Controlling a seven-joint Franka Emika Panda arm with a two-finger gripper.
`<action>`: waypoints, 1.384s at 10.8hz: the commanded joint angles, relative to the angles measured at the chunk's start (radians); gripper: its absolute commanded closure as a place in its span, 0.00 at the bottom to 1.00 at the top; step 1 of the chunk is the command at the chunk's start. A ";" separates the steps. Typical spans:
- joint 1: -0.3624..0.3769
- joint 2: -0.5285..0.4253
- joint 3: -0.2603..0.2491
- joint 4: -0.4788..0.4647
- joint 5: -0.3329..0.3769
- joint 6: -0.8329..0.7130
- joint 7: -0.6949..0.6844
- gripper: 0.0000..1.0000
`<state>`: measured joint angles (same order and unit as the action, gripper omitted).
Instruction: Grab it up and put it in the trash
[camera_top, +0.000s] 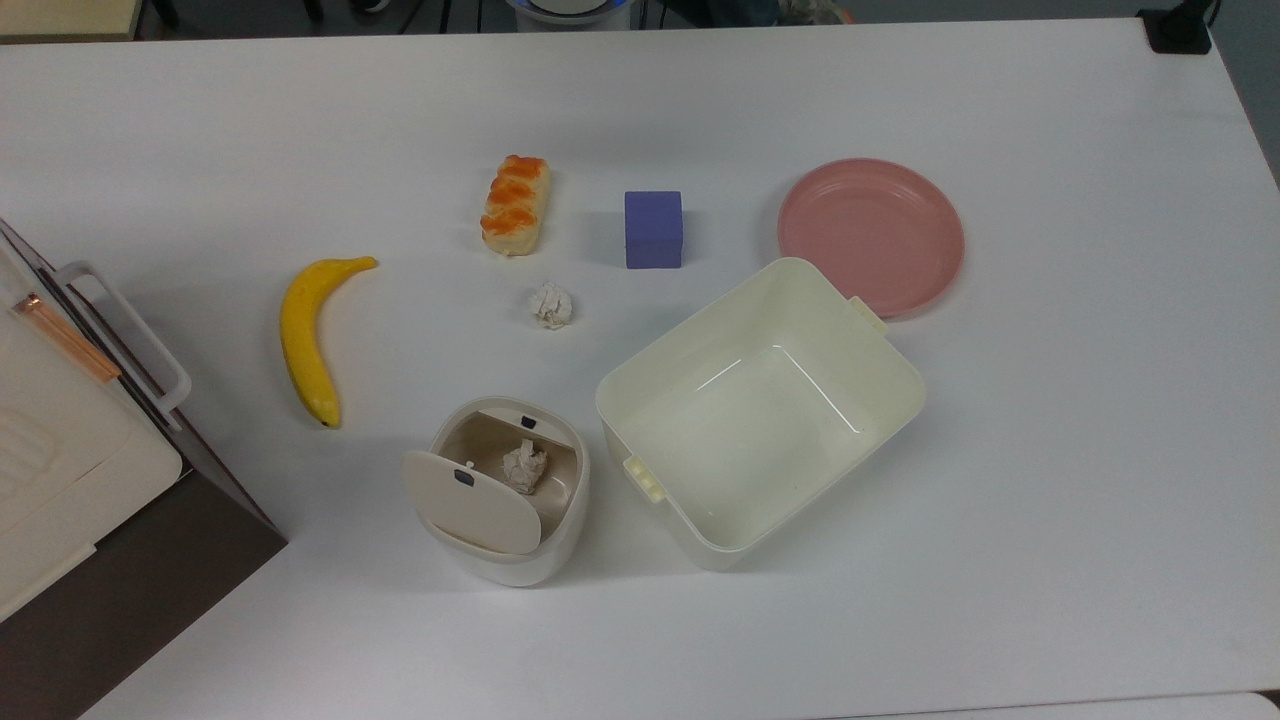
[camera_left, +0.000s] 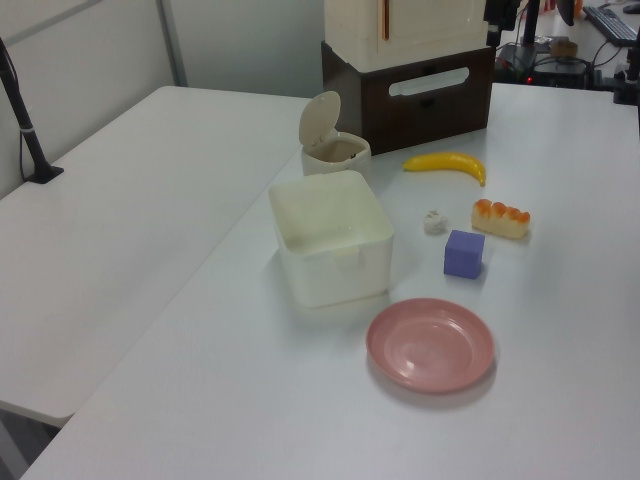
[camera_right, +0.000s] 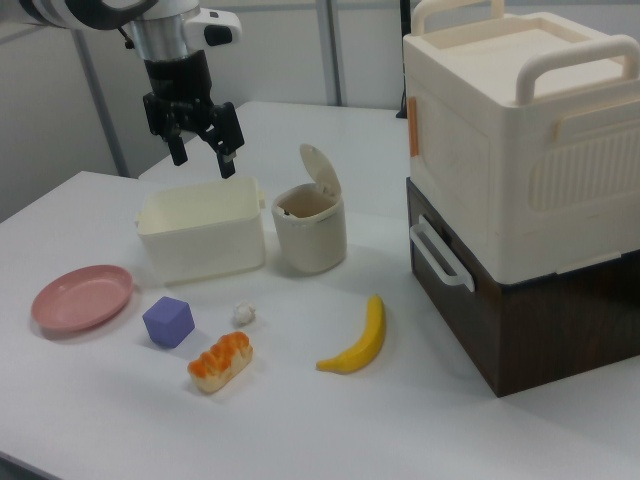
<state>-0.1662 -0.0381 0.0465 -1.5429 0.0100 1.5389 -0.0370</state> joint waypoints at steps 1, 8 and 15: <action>0.005 -0.019 -0.005 -0.009 -0.012 -0.010 -0.007 0.00; 0.008 -0.029 -0.004 -0.026 -0.004 -0.005 0.040 0.00; 0.014 -0.003 0.003 -0.255 -0.111 0.249 0.040 0.00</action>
<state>-0.1660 -0.0350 0.0488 -1.6599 -0.0679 1.6295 -0.0197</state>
